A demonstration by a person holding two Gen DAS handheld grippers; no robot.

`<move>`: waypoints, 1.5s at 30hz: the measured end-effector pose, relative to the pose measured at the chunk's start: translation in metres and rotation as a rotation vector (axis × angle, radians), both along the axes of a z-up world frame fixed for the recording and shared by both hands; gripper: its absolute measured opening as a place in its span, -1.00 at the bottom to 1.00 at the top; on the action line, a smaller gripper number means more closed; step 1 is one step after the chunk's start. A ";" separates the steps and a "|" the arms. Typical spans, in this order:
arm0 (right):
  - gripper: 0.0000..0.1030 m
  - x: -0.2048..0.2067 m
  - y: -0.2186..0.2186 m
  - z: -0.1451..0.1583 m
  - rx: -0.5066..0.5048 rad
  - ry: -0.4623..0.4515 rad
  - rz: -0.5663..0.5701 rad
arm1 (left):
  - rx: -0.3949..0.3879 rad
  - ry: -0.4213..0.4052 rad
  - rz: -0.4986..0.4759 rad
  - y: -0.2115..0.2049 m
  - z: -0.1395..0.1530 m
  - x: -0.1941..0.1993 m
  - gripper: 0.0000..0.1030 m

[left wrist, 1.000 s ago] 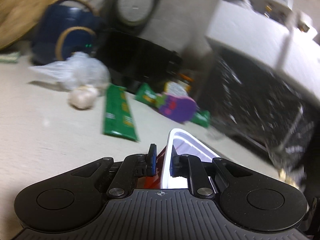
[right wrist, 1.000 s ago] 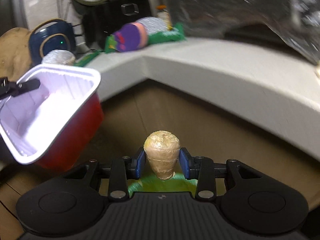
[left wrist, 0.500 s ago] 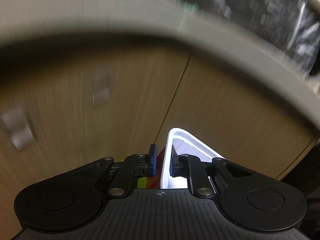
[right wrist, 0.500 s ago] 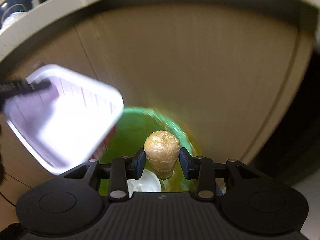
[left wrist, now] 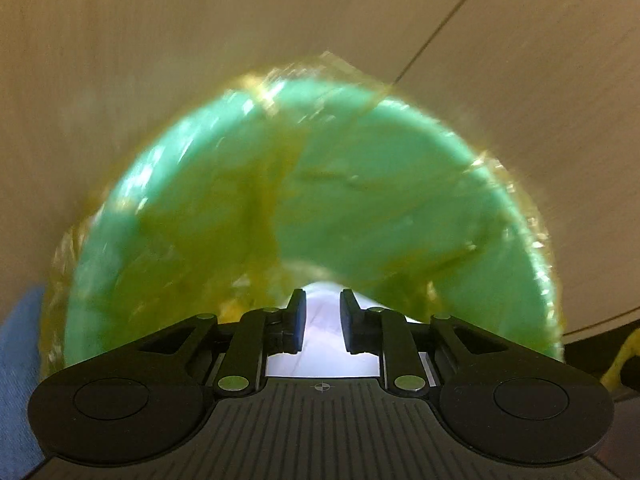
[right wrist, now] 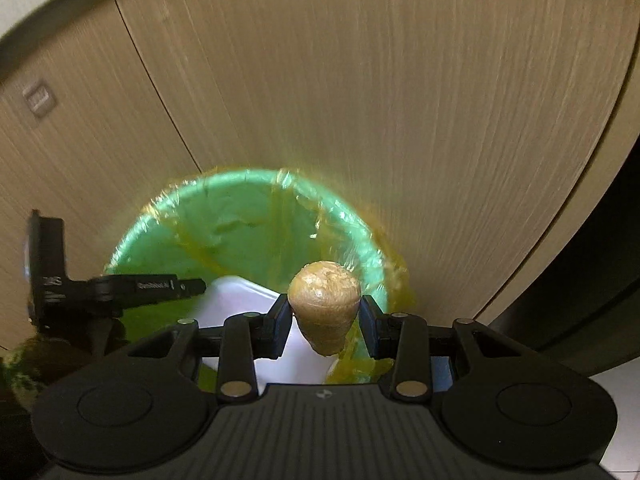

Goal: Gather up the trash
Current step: 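Lower the tray and ginger into the green-lined bin and open both tools, then raise both tools out of the bin back over the counter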

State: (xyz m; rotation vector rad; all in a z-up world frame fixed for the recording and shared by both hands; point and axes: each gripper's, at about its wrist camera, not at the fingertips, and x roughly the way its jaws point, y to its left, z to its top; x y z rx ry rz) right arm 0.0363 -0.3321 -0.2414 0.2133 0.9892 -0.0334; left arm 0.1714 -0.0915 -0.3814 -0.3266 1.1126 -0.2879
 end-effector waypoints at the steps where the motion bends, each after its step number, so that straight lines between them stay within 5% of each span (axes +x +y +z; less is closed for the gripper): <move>1: -0.30 0.001 0.003 -0.002 0.007 0.009 0.000 | 0.002 -0.007 0.002 0.003 0.000 -0.003 -0.59; 7: -0.30 0.013 0.007 -0.019 0.069 0.067 0.039 | 0.000 -0.053 0.028 0.017 0.025 -0.015 -0.59; 14: -0.29 0.057 0.040 -0.054 0.249 0.156 0.117 | 0.103 -0.096 0.042 0.022 0.048 -0.021 -0.59; 19: 0.04 0.056 0.046 -0.058 0.222 0.160 0.082 | 0.137 -0.090 0.036 0.023 0.050 -0.026 -0.59; 30: 0.05 0.026 0.028 -0.048 0.182 0.136 0.030 | 0.196 -0.157 -0.022 -0.001 0.076 -0.043 -0.59; 39: 0.06 0.011 0.037 -0.006 0.089 0.008 0.070 | 0.182 -0.304 -0.048 -0.009 0.142 -0.062 -0.59; 45: 0.06 0.019 0.035 0.061 -0.012 -0.176 0.091 | 0.158 -0.388 -0.043 -0.012 0.195 -0.065 -0.59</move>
